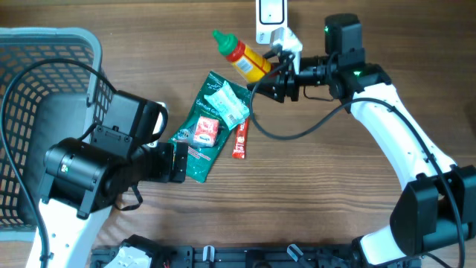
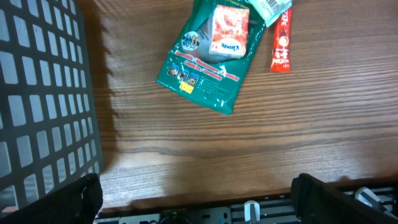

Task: Scan the item barcode
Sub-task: 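Lift the sauce bottle and hold its label at the scanner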

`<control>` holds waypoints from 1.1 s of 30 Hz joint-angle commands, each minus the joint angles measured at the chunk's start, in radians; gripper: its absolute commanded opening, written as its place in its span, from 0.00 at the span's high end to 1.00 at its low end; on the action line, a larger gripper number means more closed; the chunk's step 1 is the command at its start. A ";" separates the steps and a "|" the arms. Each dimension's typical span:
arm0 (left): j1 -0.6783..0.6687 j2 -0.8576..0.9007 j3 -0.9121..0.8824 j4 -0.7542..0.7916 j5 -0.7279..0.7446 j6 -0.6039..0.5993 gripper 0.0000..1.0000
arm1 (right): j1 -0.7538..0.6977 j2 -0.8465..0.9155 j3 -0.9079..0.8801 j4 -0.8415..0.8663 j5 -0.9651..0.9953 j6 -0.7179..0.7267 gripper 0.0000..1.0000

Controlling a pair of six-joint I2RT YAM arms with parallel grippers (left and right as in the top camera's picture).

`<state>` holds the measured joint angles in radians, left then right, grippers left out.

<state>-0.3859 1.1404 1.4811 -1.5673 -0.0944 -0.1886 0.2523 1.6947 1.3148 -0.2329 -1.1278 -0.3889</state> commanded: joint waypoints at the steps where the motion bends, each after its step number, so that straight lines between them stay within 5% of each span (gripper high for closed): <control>1: 0.005 -0.007 0.004 0.002 0.012 -0.010 0.00 | 0.002 -0.016 0.010 0.107 -0.125 0.395 0.40; 5: 0.005 -0.007 0.004 0.003 0.012 -0.010 0.00 | 0.002 -0.016 0.010 0.037 -0.130 0.496 0.40; 12: 0.005 -0.007 0.004 0.002 0.012 -0.010 0.00 | -0.004 -0.017 0.010 -0.209 0.133 0.384 0.43; 33: 0.005 -0.007 0.004 0.002 0.012 -0.010 0.00 | -0.003 -0.286 0.010 -0.600 0.306 0.181 0.51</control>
<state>-0.3859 1.1404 1.4811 -1.5673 -0.0944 -0.1886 0.2516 1.4494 1.3151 -0.7925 -0.8619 -0.1268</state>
